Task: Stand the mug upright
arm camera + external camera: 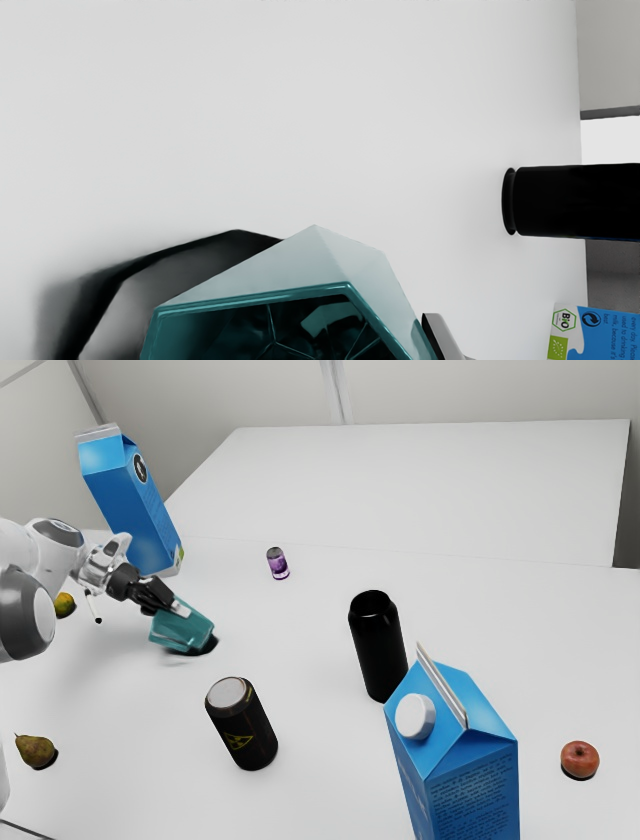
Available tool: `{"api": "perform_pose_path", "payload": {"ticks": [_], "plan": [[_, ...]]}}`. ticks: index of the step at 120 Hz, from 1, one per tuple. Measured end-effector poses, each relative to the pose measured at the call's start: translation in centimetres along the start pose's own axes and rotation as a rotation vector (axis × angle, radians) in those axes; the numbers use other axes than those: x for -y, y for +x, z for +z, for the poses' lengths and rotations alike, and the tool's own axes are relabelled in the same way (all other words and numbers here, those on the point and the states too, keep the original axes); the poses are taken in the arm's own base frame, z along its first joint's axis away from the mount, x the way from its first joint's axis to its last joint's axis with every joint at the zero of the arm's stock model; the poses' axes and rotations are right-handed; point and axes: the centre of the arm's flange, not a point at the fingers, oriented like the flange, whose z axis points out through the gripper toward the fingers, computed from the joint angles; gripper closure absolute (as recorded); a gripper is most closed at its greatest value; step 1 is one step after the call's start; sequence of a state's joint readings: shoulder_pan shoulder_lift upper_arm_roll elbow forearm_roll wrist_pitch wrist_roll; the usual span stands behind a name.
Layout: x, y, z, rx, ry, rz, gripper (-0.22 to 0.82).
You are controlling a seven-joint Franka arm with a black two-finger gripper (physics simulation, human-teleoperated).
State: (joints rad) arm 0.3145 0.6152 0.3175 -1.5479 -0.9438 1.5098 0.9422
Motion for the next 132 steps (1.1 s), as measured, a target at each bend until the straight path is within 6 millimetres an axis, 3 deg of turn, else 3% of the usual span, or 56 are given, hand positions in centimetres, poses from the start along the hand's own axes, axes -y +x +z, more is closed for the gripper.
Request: {"api": "perform_pose_path", "payload": {"ticks": [44,64,85,112,132], "plan": [[-1.3,0.3,0.2,0.036,0.029,0.009,0.77],[-4.2,1.1,0.7,0.051,0.119,0.032,0.78],[-9.0,-0.4,2.3,0.102,0.367,0.053,0.78],[-10.9,-0.9,4.4,0.148,0.684,0.044,0.78],[-13.2,-1.3,5.1,0.102,0.792,0.012,0.78]]}}
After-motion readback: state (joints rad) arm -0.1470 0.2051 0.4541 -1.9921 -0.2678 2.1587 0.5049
